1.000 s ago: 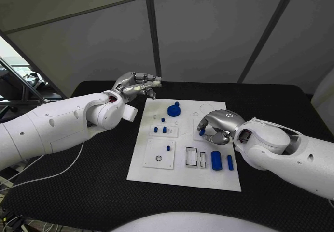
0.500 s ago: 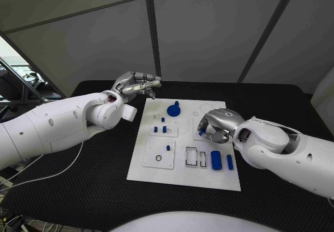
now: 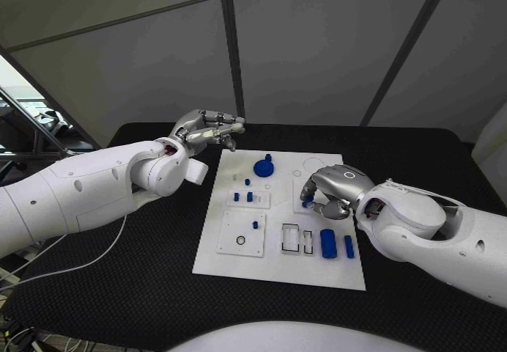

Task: Assemble the parts on the task board

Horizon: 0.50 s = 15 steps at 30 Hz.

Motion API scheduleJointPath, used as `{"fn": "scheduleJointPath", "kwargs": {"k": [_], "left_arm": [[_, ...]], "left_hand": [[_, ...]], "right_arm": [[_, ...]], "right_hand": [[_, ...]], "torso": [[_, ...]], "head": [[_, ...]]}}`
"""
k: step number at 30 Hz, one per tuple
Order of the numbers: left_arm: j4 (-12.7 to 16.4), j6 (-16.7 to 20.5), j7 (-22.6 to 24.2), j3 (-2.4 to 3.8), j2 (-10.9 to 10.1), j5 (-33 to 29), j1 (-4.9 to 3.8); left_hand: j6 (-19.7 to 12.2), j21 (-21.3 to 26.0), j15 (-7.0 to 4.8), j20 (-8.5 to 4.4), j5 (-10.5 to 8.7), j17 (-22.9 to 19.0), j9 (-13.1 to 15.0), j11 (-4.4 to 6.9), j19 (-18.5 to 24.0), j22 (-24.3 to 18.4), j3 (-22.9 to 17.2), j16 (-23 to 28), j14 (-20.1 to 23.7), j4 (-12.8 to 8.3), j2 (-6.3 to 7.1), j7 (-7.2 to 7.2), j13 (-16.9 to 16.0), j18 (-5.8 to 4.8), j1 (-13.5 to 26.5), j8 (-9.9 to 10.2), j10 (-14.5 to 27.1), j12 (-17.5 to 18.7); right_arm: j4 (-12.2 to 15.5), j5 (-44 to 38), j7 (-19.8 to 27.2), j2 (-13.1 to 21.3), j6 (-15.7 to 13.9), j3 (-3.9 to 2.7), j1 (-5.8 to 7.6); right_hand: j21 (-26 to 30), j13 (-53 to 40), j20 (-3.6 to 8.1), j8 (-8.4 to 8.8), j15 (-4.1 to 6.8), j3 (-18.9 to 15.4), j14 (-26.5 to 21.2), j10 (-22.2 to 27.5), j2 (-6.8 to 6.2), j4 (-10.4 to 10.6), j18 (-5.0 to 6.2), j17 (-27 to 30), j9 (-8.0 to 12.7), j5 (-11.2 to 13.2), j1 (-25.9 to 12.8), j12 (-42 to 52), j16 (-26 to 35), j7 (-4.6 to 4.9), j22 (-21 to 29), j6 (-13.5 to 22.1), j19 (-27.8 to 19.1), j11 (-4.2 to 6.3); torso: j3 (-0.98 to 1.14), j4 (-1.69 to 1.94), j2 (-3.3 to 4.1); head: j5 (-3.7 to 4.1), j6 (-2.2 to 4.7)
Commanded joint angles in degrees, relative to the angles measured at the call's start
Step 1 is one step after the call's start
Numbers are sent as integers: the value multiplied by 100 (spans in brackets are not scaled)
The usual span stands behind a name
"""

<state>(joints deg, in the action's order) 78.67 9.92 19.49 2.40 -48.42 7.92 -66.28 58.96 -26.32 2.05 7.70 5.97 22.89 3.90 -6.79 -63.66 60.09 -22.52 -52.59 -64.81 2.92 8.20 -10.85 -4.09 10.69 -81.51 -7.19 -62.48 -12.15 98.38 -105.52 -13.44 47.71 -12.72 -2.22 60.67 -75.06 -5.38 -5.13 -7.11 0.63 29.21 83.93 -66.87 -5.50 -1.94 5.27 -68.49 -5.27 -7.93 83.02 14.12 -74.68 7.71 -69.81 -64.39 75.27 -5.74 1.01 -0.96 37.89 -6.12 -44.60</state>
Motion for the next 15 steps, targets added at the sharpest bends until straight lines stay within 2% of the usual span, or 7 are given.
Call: {"fn": "scheduleJointPath", "kwargs": {"k": [1,7,11,15], "left_arm": [[-3,-40,-23,5,6,-25,-10],[-4,-41,-28,4,11,-25,-9],[-3,-46,-29,4,24,-25,-9],[-5,-46,-33,4,43,-25,-10]], "left_hand": [[-42,32,8,2,7,-5,-4,-8,24,-8,-6,39,31,-24,-44,-12,2,-22,-23,-21,42,-24],[-48,33,8,1,7,-7,-5,-10,23,-9,-5,39,32,-29,-44,-15,2,-22,-28,-19,49,-25],[-48,33,8,1,7,-7,-5,-10,23,-9,-5,39,32,-29,-44,-15,2,-22,-28,-19,49,-25],[-48,33,8,1,7,-7,-5,-10,23,-9,-5,39,32,-29,-44,-15,2,-22,-28,-19,49,-25]], "right_arm": [[227,-68,-9,54,-206,-86,3],[687,-84,-51,135,-310,-273,12],[833,-57,-31,39,-347,-320,28],[784,50,36,-201,-337,-334,35]], "right_hand": [[-46,-37,-2,33,36,-4,247,-251,6,-37,-39,-10,9,-3,31,-15,-43,35,-19,4,35,210],[-64,-39,-3,36,34,-2,249,-252,-2,-42,-44,-14,10,-1,28,-22,-48,39,-42,4,50,207],[-71,-40,-3,36,33,-3,250,-252,-4,-43,-47,-20,10,0,25,-24,-53,41,-52,4,56,206],[-74,-41,-4,38,32,-1,251,-252,-6,-45,-47,-18,11,-2,24,-27,-52,42,-55,5,57,205]], "torso": [[-4,7,-7],[-5,17,1],[-10,19,2],[-18,25,2]], "head": [[6,11],[-3,15],[-34,-1],[-71,-20]]}}
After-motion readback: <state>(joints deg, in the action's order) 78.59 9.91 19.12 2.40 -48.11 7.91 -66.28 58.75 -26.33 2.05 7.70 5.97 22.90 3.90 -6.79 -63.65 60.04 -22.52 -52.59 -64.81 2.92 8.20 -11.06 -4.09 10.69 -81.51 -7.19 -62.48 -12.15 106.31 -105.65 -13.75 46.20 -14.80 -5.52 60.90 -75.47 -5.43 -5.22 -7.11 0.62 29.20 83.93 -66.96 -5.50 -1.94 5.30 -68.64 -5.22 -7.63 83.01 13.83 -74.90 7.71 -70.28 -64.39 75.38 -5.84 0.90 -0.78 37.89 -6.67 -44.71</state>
